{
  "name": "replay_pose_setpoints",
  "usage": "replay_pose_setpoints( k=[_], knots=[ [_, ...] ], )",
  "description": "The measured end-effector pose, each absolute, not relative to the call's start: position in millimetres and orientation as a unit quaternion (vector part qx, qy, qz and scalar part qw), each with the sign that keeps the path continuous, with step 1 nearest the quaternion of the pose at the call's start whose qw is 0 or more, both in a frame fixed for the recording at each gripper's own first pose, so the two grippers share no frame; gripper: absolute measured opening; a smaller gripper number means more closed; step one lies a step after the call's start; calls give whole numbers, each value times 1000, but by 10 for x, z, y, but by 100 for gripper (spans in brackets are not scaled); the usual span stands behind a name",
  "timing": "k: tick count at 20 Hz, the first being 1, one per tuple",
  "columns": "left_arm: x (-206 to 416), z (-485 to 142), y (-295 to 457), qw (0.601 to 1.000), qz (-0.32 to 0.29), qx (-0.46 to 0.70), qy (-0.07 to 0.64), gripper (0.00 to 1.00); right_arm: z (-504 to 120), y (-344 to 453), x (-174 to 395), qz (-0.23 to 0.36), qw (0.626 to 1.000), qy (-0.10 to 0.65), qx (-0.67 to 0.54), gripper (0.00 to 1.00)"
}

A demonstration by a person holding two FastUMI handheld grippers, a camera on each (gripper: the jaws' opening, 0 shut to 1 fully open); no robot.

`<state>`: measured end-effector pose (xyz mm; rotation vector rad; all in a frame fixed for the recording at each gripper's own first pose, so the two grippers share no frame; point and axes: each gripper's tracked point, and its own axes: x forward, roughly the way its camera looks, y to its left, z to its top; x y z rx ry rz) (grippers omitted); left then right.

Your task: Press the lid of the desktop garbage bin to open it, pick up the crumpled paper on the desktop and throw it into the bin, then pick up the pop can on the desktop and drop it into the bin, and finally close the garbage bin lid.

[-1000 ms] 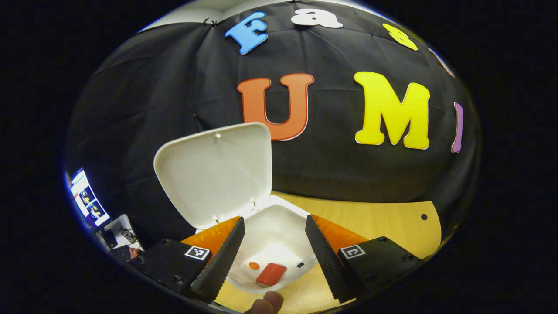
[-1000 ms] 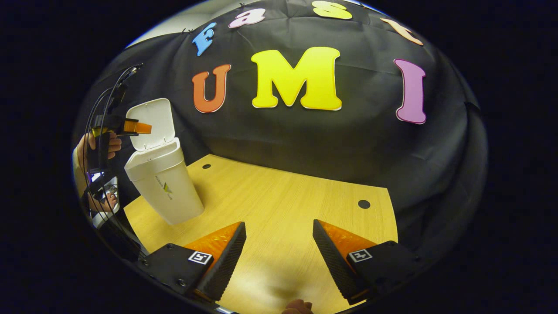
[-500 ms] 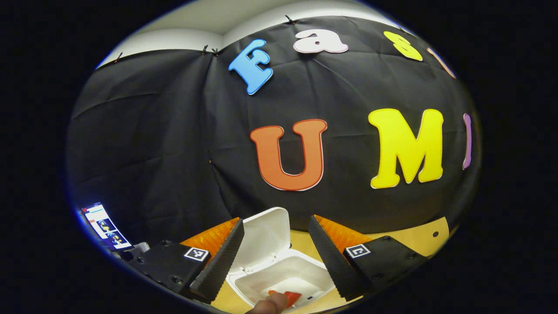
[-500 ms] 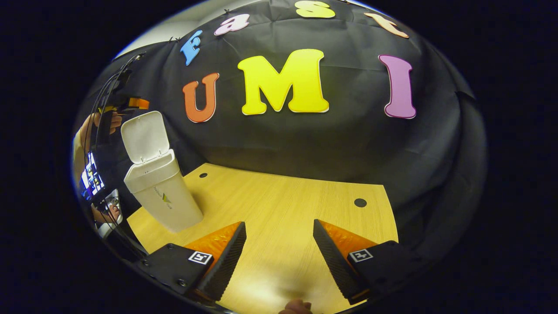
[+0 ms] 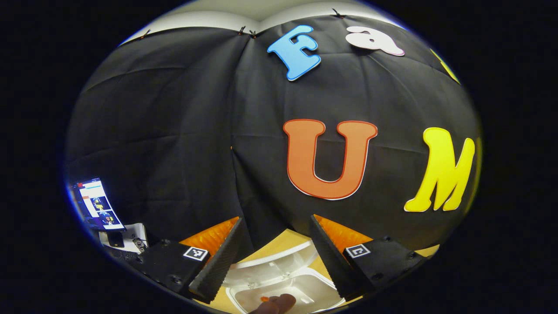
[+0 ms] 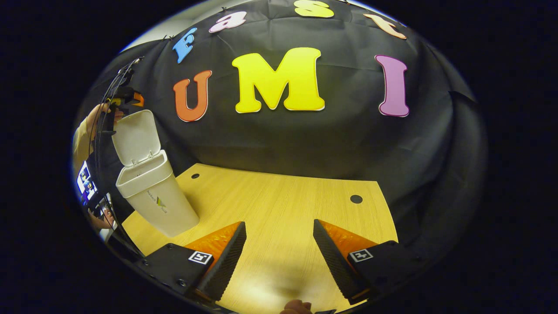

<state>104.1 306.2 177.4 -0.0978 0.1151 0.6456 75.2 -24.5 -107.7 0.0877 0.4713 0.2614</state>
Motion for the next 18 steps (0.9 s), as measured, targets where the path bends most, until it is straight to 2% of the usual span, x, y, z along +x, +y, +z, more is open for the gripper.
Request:
replay_pose_setpoints(
  k=[5, 10, 18],
  knots=[
    [1021, 1628, 3037, 942, 317, -92, 61, 99, -1112, -170, 652, 130, 962, 235, 47, 98],
    [907, 1503, 2707, 941, 312, -120, 59, 97, -1257, -116, 540, 137, 958, 248, 44, 98],
    [698, 1066, 2119, 938, 329, -94, 52, 96, -1427, -13, 328, 166, 951, 258, 28, 98]
  ],
)
